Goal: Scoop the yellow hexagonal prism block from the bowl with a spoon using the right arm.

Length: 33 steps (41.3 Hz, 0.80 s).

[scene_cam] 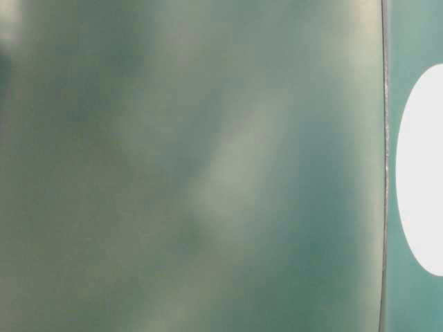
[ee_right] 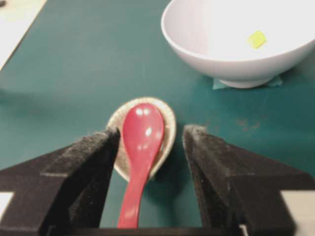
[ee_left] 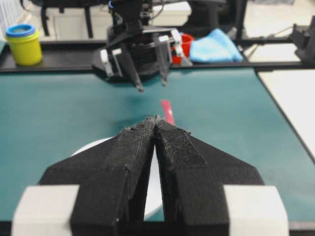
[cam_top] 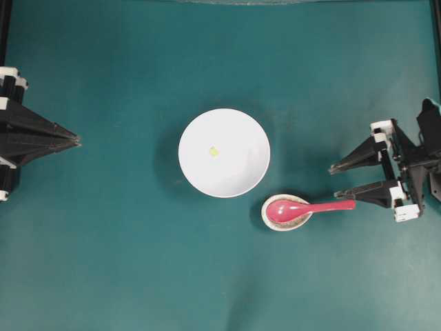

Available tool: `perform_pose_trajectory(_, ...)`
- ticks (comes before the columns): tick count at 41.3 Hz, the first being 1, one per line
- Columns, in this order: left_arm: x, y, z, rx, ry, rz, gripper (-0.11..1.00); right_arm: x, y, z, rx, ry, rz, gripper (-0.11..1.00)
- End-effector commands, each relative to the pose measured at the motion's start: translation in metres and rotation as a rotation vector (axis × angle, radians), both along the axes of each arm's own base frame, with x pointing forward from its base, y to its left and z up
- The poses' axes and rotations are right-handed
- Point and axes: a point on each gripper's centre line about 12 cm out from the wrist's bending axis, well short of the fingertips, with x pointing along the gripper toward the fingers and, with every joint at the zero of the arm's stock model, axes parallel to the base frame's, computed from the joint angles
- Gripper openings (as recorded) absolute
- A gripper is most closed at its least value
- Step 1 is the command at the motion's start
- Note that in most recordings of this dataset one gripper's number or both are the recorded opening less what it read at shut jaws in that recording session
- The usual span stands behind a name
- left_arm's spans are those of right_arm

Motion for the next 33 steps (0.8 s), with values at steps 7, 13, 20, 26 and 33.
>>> perform_pose_trajectory(7,0.003,-0.001,0.007,-0.002,-0.004,-0.002,0.07,0.014,0.003,-0.017,0.03,0.005,0.005,0.59)
perform_pose_trajectory(13,0.005,-0.001,0.005,-0.001,0.003,-0.002,0.07,0.021,0.005,-0.03,0.035,0.032,-0.006,0.59)
perform_pose_trajectory(20,0.005,-0.001,0.004,-0.004,0.006,-0.002,0.07,0.023,0.012,-0.035,0.012,0.024,-0.011,0.59)
perform_pose_trajectory(26,0.005,-0.001,0.004,-0.004,0.006,-0.002,0.07,0.021,0.021,-0.035,-0.008,0.021,-0.006,0.59)
perform_pose_trajectory(33,0.005,-0.001,0.004,-0.006,0.005,-0.002,0.07,0.02,0.032,-0.036,-0.017,0.024,0.003,0.58)
